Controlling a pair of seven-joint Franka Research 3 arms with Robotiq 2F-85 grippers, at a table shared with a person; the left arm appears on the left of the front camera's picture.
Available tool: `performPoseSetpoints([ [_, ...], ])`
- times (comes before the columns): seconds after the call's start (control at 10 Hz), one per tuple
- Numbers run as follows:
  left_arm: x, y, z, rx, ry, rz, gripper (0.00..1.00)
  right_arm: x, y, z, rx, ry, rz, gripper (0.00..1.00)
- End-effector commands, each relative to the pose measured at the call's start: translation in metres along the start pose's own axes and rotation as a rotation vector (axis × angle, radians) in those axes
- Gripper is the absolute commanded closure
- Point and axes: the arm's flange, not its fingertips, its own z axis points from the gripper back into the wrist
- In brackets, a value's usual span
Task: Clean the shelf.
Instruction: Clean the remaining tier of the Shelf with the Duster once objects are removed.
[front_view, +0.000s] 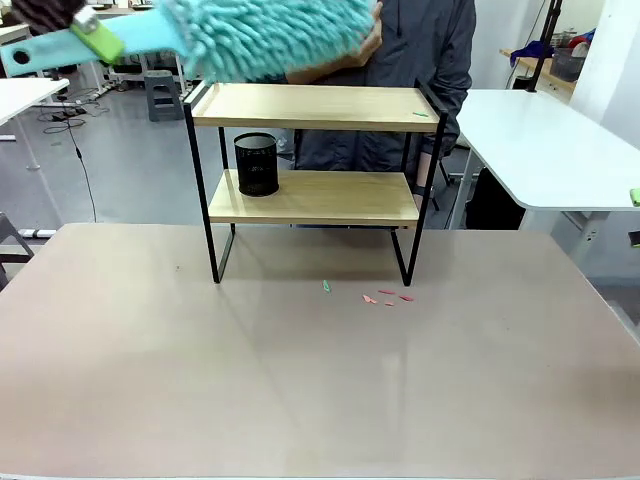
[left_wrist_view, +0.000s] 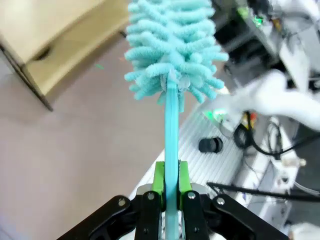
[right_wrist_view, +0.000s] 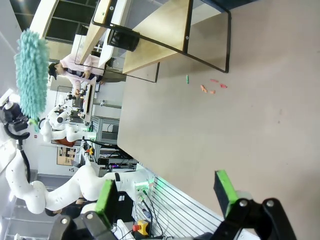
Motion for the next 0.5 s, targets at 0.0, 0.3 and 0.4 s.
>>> performPoseSetpoints([
  [0.0, -0.042, 0.022, 0.020, 0.150, -0.098, 0.188, 1.00, 0.002, 0.000, -0.002, 0.021, -0.015, 0.025, 0.00],
  [0.3, -0.080, 0.053, 0.057, 0.338, -0.249, 0.416, 1.00, 0.002, 0.000, -0.002, 0.021, -0.015, 0.025, 0.00],
  [0.4, -0.092, 0.061, 0.070, 0.365, -0.312, 0.471, 1.00, 0.002, 0.000, -0.002, 0.021, -0.015, 0.025, 0.00],
])
